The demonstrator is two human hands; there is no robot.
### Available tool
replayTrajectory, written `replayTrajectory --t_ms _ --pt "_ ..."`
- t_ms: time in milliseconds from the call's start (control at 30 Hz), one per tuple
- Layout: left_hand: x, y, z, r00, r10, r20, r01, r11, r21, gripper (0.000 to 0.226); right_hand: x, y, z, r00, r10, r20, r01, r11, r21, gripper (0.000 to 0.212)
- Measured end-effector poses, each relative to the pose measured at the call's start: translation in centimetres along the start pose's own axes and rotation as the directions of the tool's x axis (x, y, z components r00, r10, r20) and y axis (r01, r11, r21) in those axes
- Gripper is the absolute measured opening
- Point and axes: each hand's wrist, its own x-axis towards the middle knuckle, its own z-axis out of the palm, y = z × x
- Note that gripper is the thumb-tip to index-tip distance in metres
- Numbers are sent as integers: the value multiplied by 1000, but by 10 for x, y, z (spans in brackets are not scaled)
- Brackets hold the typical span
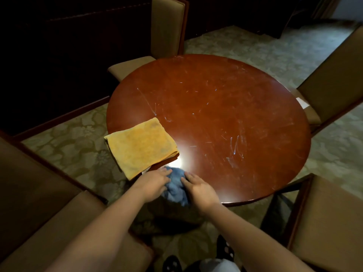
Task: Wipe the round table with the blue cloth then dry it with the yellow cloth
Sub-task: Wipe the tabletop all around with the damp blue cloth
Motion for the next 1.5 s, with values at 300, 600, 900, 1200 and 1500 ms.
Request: replayTrajectory --t_ms 300,600,900,1200,1500 --pt "-4 30 -6 999 -33 1 33 985 170 26 -21 -1 19 996 -20 -88 11 995 -98 61" --pt "-2 21 -19 980 -191 47 184 974 134 26 16 -3 0 999 -9 47 9 1000 2 62" --pt "-13 18 -12 968 -245 50 241 968 75 25 6 -12 14 1000 -31 2 31 998 47 55" --pt "-1 60 -8 993 -115 9 114 993 35 31 -40 15 10 992 82 -101 -69 990 123 48" --pt "17 86 1 999 -45 -2 45 998 52 27 -54 21 -5 971 222 -86 -204 963 176 34"
